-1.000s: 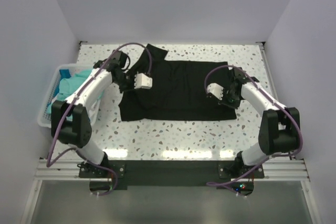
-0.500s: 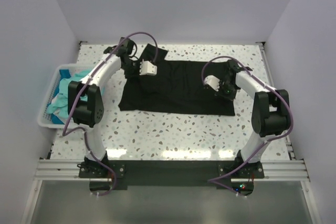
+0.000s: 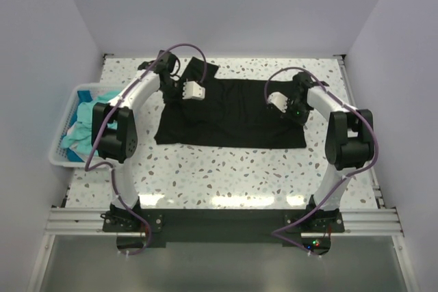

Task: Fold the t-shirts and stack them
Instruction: Fold the tshirt

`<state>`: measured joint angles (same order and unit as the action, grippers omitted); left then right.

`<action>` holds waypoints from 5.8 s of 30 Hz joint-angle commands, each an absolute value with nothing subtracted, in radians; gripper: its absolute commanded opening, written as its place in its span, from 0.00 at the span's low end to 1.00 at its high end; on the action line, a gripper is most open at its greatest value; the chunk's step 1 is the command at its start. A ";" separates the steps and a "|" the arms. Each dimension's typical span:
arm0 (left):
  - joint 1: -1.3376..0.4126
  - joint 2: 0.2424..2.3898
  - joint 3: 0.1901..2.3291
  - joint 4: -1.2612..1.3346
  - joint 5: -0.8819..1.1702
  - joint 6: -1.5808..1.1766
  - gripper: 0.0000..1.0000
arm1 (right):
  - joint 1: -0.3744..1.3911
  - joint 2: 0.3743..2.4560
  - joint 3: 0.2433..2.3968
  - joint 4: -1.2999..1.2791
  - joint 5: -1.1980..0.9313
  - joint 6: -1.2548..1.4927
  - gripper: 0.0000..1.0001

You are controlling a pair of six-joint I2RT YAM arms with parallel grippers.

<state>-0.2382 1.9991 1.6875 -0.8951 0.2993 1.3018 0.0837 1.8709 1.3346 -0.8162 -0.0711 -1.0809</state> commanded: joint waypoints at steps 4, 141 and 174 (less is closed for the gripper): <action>-0.241 2.019 1.717 -0.871 0.285 1.299 0.08 | 0.078 1.885 1.358 -0.842 -0.072 -1.095 0.00; -0.069 1.911 1.341 -0.925 0.379 0.459 0.42 | 0.034 1.796 1.154 -0.884 0.041 -0.798 0.00; -0.118 1.922 1.276 -0.888 0.307 0.385 0.36 | 0.058 1.764 1.112 -0.864 0.072 -0.792 0.00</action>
<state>-0.1184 1.9125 1.2781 -0.9077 0.3145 0.4019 0.0525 1.8034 1.1267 -0.8829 0.0494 -0.7830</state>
